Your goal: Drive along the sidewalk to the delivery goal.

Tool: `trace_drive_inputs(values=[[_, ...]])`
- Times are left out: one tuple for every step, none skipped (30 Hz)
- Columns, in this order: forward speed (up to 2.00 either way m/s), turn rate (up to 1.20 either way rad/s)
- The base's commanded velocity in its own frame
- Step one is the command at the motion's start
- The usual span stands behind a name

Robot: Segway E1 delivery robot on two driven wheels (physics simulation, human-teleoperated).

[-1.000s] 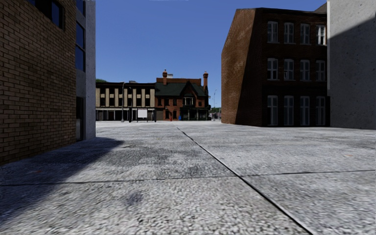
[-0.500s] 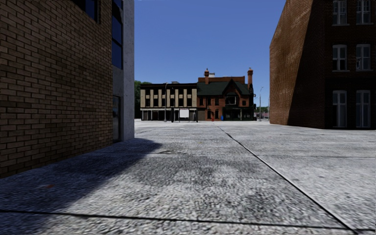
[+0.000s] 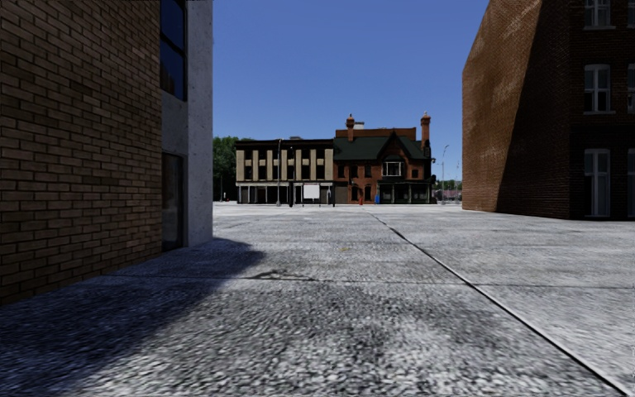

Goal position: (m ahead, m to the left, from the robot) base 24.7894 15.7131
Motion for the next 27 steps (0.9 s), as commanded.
trace_drive_inputs(values=[[2.00, 0.00], [2.00, 0.00], [2.00, 0.00], [2.00, 0.00], [2.00, 0.00], [2.00, 0.00], [2.00, 0.00], [2.00, 0.00], [2.00, 0.00], [2.00, 0.00], [2.00, 0.00], [2.00, 0.00], [2.00, 0.00], [2.00, 0.00], [2.00, 0.00], [2.00, 0.00], [2.00, 0.00], [2.00, 0.00], [2.00, 0.00], [2.00, 0.00], [2.00, 0.00], [2.00, 0.00], [2.00, 0.00], [2.00, 0.00], [2.00, 0.00], [2.00, 0.00], [2.00, 0.00]])
